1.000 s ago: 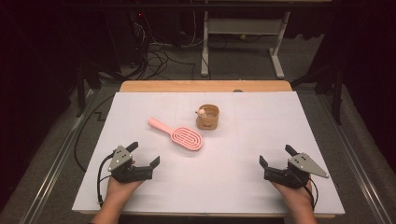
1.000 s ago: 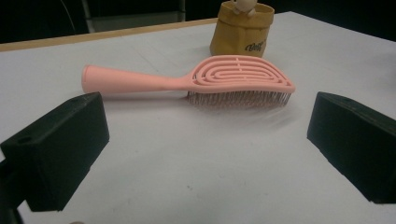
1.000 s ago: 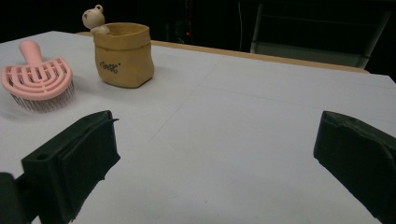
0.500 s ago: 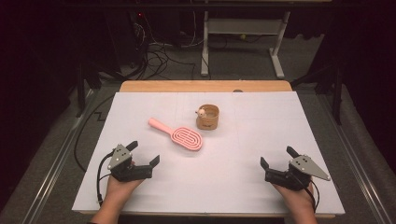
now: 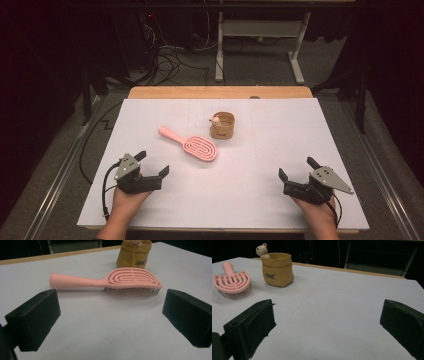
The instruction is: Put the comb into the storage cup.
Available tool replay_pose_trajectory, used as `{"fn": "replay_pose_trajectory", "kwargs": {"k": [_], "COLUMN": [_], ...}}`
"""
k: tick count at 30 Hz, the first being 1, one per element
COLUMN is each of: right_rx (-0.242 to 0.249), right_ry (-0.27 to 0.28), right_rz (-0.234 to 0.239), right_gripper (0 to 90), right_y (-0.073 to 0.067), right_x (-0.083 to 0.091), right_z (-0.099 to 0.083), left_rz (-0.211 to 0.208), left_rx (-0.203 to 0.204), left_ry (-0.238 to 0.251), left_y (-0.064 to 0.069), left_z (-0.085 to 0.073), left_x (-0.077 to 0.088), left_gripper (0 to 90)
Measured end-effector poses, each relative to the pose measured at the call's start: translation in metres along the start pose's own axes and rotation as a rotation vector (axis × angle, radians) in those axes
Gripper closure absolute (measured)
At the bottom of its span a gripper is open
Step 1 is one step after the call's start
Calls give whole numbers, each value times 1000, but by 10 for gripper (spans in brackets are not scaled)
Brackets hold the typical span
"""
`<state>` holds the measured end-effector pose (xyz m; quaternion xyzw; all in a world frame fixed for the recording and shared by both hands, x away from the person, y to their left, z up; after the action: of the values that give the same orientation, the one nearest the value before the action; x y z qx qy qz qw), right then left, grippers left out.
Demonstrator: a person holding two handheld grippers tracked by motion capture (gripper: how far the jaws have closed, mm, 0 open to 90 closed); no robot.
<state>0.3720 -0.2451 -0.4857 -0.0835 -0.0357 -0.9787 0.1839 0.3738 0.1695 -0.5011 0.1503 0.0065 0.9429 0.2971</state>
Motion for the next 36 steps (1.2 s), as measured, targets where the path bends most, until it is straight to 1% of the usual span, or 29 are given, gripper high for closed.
{"fn": "replay_pose_trajectory", "kwargs": {"k": [1,2,6,7,8,10,11,13,14,17,18,20,21,22,23,24,25,26,27,28,29,30,32,33,34,35,36], "right_rx": [0,0,1,2,1,2,1,2,4,3,7,6,5,6,5,5,9,11,11,10,15,16,8,8,6,5,5], "right_ry": [0,1,1,1,1,1,0,2,2,2,1,1,1,1,3,3,2,4,4,5,3,2,5,5,6,7,7], "right_rz": [0,0,1,3,3,3,3,4,7,7,7,7,7,6,4,4,5,6,6,7,7,6,6,6,5,5,5], "right_gripper": [1,1,1,1,1,1,1,1,1,1,1,1,1,1,1,1,1,1,1,1,1,1,1,1,1,1,1], "right_y": [0,0,-1,-1,-1,-1,-2,-2,-2,-3,-3,-3,-3,-3,-3,-3,-3,-4,-4,-3,-3,-3,-2,-1,-1,-1,-1], "right_x": [0,0,0,0,0,0,0,0,0,0,0,0,0,0,0,0,0,0,0,0,0,0,0,0,0,0,0], "right_z": [0,0,0,0,0,0,0,0,0,0,0,0,0,0,0,0,0,0,0,1,0,0,0,0,1,1,1], "left_rz": [0,0,-6,-7,-3,14,29,35,26,16,10,3,0,-2,-12,-20,-19,-20,-20,-26,-31,-33,-36,-36,-31,-30,-26], "left_rx": [0,5,27,30,28,22,24,25,18,20,7,3,-8,-10,-2,8,8,12,12,23,27,30,40,35,33,34,46], "left_ry": [0,8,14,21,23,13,3,-6,0,0,0,4,17,31,37,38,33,25,25,21,19,22,15,12,3,-2,-10], "left_y": [0,-1,-2,-2,-2,-4,-5,-5,-5,-4,-3,-2,-1,-1,0,1,0,-1,-1,-1,-2,-2,-1,-1,-1,-1,-3], "left_z": [0,1,1,2,2,1,0,-2,-2,-2,-2,-2,0,2,3,4,4,2,2,1,1,0,0,-1,-2,-2,-4], "left_x": [0,1,2,2,2,2,1,0,1,1,1,2,3,5,6,6,6,6,6,6,6,5,4,4,3,2,0], "left_gripper": [55,55,154,167,190,207,243,287,405,415,433,444,477,526,554,554,557,615,638,638,660,701,705,751,770,800,859]}}
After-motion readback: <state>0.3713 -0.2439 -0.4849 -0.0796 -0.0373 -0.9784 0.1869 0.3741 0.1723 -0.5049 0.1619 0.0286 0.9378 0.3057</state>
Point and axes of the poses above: each handheld gripper's, and its own axes: x roughly backward along the jaws, z roughly out of its top, y roughly to its right, the point moved 10 cm from there along -x, roughly forward along the jaws, and after that the axes turned 6 degrees about y, right-handed, at the moved point
